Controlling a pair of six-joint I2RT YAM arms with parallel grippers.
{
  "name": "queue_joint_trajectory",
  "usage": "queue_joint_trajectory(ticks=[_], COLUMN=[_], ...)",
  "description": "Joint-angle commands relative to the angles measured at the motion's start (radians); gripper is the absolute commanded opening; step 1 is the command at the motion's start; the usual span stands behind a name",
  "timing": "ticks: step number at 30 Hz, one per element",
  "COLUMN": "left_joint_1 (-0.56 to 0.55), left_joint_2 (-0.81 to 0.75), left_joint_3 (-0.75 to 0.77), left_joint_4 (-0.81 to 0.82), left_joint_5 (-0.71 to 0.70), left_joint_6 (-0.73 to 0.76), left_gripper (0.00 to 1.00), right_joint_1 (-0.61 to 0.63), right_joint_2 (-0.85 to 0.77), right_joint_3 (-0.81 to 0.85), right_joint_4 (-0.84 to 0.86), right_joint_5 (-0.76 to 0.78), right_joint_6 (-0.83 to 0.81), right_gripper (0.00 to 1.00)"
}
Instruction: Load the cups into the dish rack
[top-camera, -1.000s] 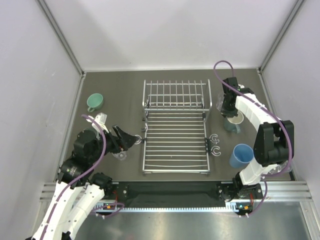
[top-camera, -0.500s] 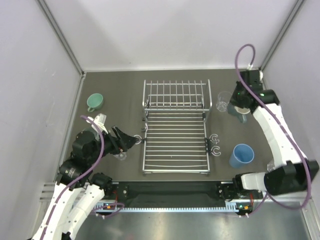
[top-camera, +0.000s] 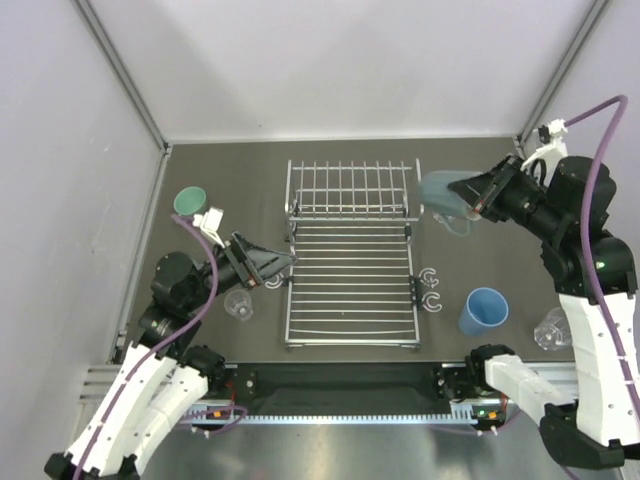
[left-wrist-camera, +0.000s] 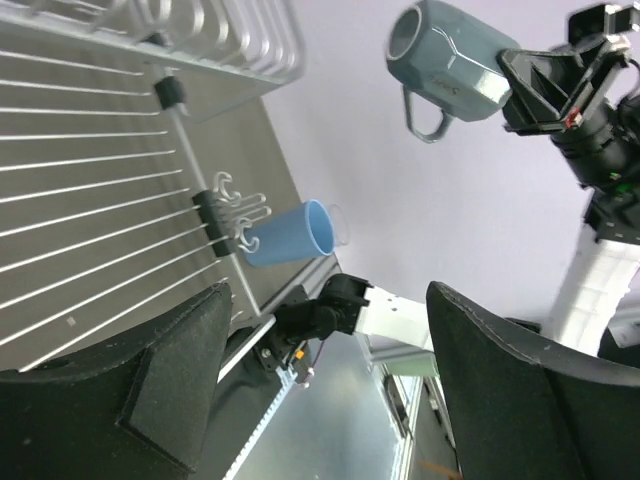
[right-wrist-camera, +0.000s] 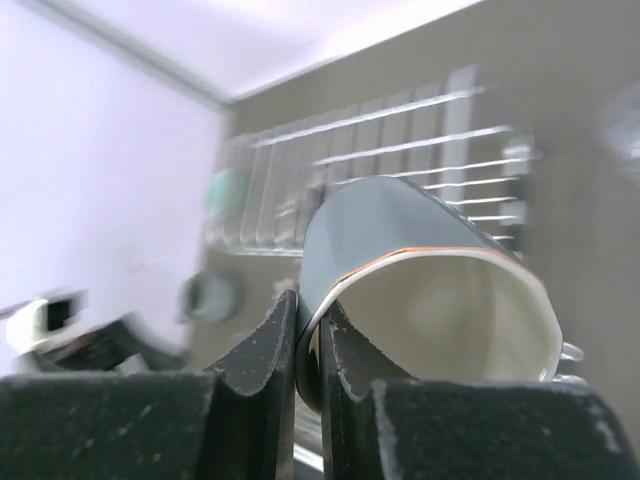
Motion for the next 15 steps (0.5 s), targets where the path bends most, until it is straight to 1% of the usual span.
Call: queue_joint_trajectory(ticks=[1, 2, 3, 5, 6, 7, 8, 9, 10, 11, 15], left_joint_1=[-0.056, -0.103, -0.129, -0.187, -0.205, -0.22, -0.253, -0.269, -0.286, -0.324, -0.413], left_joint_2=[0.076, 0.094, 0.114, 0.165, 0.179, 0.199, 0.208, 0.216, 0.231, 0.243, 0.358], left_joint_3=[0.037, 0.051, 0.077, 0.1, 0.107, 0.104, 0.094, 0.076, 0.068, 0.058, 0.059], left_joint_4=[0.263, 0.274, 0.312, 0.347, 0.37, 0.439, 0.479, 0.517, 0.601, 0.639, 0.755], left_joint_5=[0.02, -0.012, -0.026, -0.044, -0.067, -0.077, -0.084, -0.092, -0.098, -0.103, -0.144], left_joint_6=[-0.022, -0.005, 0.009, 0.05, 0.058, 0.076, 0.092, 0.11, 0.156, 0.181, 0.287], left_gripper=[0.84, 0.84, 0.84, 0.84, 0.84, 0.84, 0.84, 0.84, 0.84, 0.85, 0.85], right_joint_1=[-0.012, -0.012, -0.012, -0.01, -0.01, -0.01, -0.003, 0.001, 0.004, 0.017, 0.066], right_joint_2=[-0.041, -0.053, -0.074, -0.085, -0.09, -0.091, -0.101, -0.107, -0.111, -0.119, -0.134], right_joint_3=[-0.08, -0.111, -0.168, -0.211, -0.245, -0.26, -0.275, -0.298, -0.306, -0.308, -0.302], right_joint_4=[0.31, 0.368, 0.487, 0.587, 0.641, 0.727, 0.774, 0.811, 0.856, 0.882, 0.918], right_joint_5=[-0.33, -0.364, -0.395, -0.475, -0.498, -0.518, -0.545, -0.555, -0.561, -0.57, -0.566], right_joint_6=[0.207, 0.248, 0.335, 0.418, 0.498, 0.537, 0.573, 0.639, 0.666, 0.682, 0.739], right_gripper=[0.0, 0.0, 0.0, 0.0, 0.0, 0.0, 0.0, 0.0, 0.0, 0.0, 0.0])
